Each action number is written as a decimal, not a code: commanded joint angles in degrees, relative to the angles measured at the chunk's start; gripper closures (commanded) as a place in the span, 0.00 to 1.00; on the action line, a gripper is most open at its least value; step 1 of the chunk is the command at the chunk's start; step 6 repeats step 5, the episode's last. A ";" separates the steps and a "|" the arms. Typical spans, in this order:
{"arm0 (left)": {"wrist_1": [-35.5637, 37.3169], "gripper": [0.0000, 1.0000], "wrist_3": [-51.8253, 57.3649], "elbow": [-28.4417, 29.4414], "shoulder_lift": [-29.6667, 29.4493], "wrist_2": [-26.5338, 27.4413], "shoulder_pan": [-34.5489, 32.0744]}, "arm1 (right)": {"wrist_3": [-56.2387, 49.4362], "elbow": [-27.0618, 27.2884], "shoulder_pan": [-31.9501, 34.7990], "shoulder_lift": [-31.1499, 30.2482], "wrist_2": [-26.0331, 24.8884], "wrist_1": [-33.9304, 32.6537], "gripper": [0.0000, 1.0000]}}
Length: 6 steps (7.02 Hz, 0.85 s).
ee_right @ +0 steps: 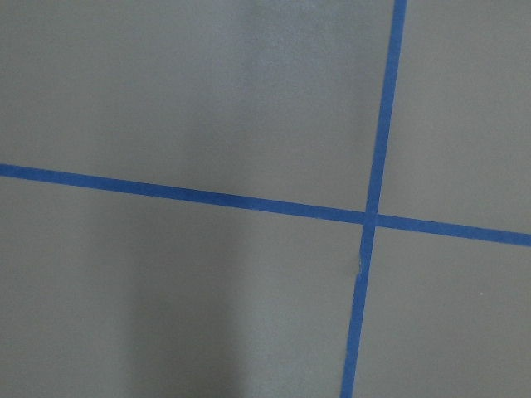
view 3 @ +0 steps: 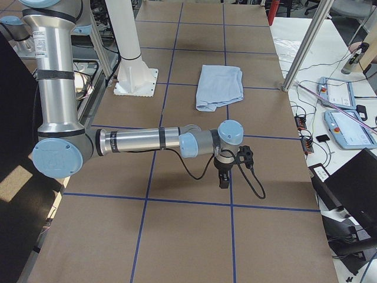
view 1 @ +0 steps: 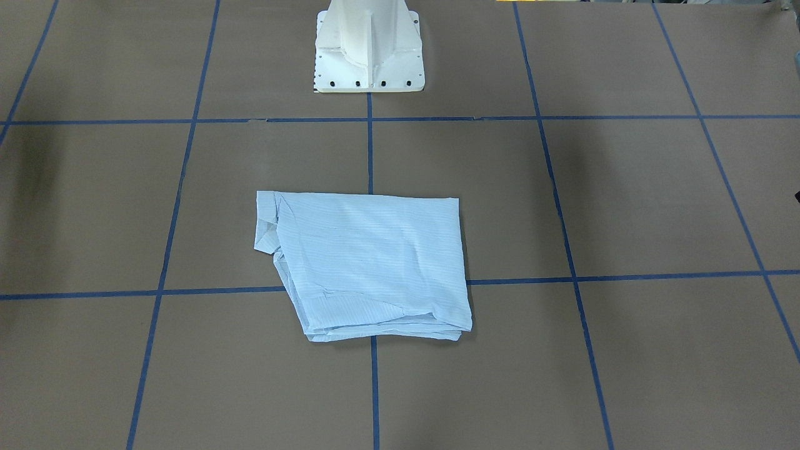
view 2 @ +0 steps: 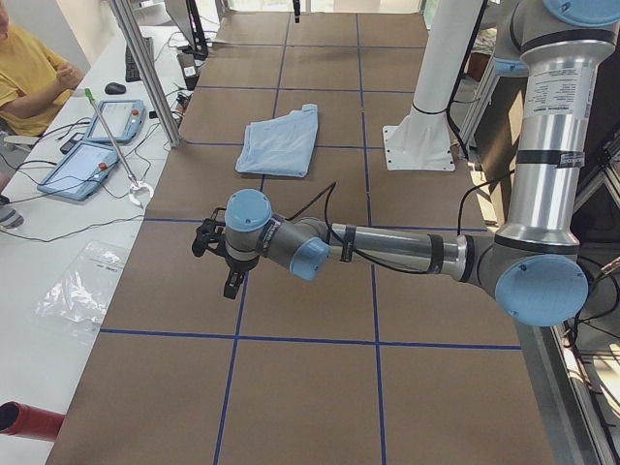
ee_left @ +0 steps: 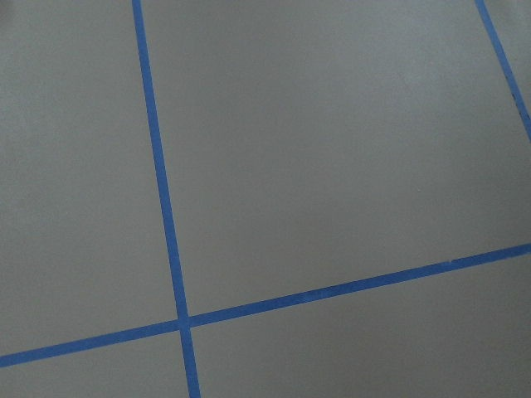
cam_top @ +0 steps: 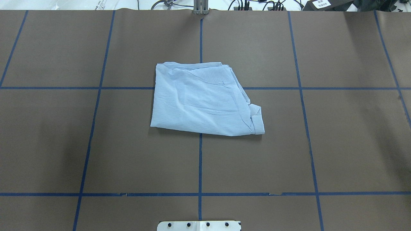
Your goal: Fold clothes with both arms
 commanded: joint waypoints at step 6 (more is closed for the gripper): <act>-0.10 0.00 0.00 0.33 -0.16 -0.09 0.17 | 0.52 0.29 0.00 0.00 -0.09 -0.01 0.00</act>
